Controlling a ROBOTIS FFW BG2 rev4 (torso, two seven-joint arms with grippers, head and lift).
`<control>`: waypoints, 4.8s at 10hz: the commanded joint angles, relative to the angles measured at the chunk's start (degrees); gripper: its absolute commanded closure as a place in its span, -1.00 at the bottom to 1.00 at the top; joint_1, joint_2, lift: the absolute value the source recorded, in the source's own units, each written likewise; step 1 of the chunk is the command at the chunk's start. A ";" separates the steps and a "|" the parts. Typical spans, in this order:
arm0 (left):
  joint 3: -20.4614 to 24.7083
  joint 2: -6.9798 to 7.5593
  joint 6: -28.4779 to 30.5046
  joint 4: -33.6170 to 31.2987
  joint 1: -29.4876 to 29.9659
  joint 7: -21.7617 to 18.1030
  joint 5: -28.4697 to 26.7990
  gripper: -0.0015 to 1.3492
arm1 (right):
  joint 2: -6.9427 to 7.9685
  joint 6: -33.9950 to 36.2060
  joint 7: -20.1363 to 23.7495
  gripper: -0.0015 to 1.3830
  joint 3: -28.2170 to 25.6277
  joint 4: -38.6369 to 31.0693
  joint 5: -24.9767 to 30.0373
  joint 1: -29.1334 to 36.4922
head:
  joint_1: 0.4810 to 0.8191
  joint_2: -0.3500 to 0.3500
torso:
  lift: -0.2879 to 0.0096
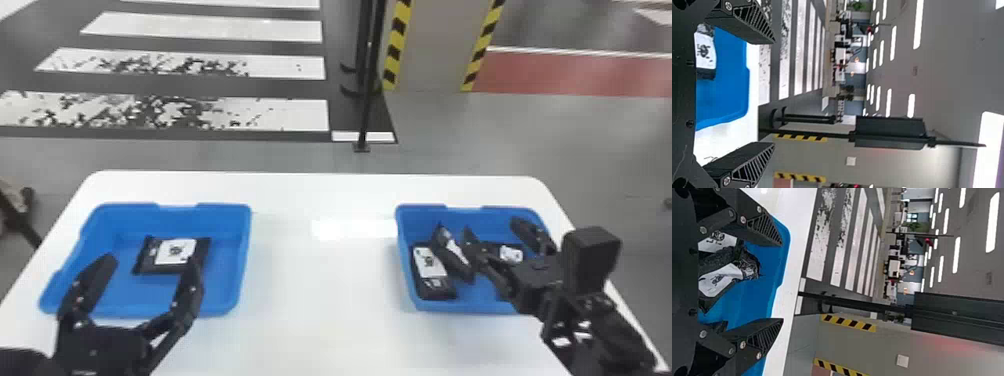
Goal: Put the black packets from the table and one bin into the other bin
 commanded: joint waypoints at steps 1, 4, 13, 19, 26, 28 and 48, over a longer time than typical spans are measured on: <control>4.13 0.30 7.25 0.00 -2.41 -4.68 -3.88 -0.84 | 0.32 -6.19 0.16 -0.86 -1.27 -5.05 -3.48 7.36 | 0.27 -0.23 | 0.20; 6.64 0.47 10.34 0.56 -4.80 -5.55 -7.88 -0.83 | 0.59 -10.97 2.44 -0.85 -2.18 -12.64 -12.50 20.58 | 0.27 -0.08 | 0.20; -1.82 12.34 35.09 24.05 -34.47 -27.26 -16.34 -0.65 | 1.55 -8.72 9.21 -0.85 -3.44 -12.08 -12.96 18.89 | 0.27 -0.01 | 0.20; 1.95 13.74 38.89 32.35 -39.11 -28.41 -19.76 -0.65 | 1.73 -7.87 10.44 -0.85 -1.95 -11.10 -13.19 17.62 | 0.27 0.31 | 0.20; -6.04 15.33 45.92 40.22 -45.44 -27.18 -19.53 0.81 | 1.55 -7.87 11.67 -0.85 -0.58 -8.43 -14.79 16.08 | 0.27 0.35 | 0.20; -5.36 15.06 44.37 40.22 -44.60 -27.18 -19.31 0.80 | 1.55 -7.87 11.76 -0.85 -0.58 -8.43 -15.02 16.08 | 0.27 0.38 | 0.20; -2.84 3.11 32.84 3.10 -14.65 -25.33 21.26 0.80 | -3.54 9.99 14.57 -0.85 23.76 1.98 -25.53 -15.14 | 0.27 0.34 | 0.20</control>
